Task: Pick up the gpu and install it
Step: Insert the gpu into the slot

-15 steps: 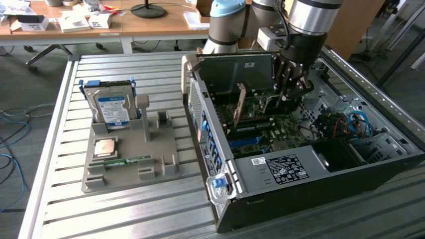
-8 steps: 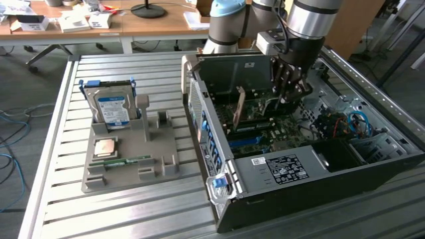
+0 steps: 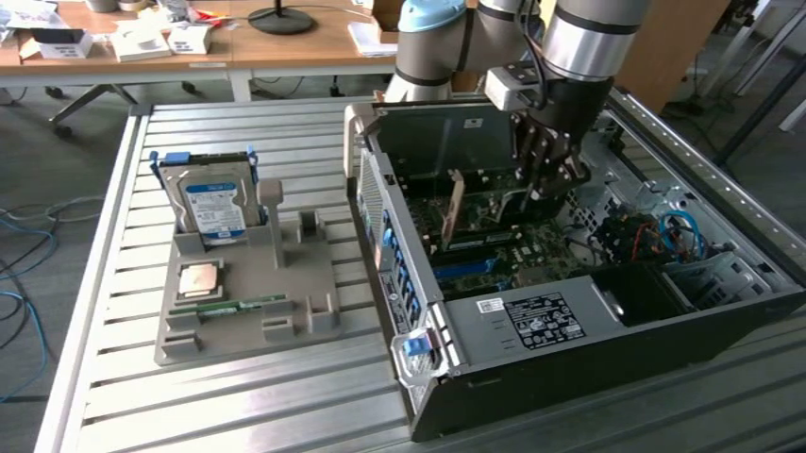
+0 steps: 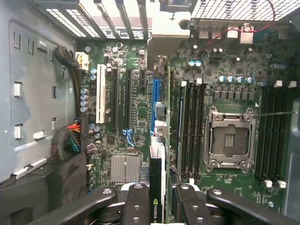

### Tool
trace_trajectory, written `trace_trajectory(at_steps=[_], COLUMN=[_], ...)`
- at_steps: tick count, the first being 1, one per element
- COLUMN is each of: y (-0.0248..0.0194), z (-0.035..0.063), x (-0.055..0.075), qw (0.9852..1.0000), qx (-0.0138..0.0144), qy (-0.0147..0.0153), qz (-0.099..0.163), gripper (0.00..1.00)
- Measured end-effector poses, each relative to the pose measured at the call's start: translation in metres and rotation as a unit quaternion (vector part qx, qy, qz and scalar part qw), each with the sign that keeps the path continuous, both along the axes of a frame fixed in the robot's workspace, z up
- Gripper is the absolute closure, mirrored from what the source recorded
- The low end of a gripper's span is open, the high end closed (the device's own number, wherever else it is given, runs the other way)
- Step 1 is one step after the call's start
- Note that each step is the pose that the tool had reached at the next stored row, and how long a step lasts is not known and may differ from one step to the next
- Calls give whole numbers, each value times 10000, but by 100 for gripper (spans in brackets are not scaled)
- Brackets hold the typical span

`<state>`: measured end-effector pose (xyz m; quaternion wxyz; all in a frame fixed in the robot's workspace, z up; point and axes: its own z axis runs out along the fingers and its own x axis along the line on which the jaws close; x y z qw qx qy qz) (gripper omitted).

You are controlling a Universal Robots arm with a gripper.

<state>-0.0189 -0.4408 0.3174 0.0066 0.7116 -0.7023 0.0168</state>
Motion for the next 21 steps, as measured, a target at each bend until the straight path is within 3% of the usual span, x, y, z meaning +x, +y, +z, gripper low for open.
trace_trajectory(at_steps=[11,21], y=[-1,-7], z=[-36,-65], x=[-88,-92], qw=[10000,9999], qx=[1,1], qy=[0,-1], qz=[15,-158], gripper=[74,74])
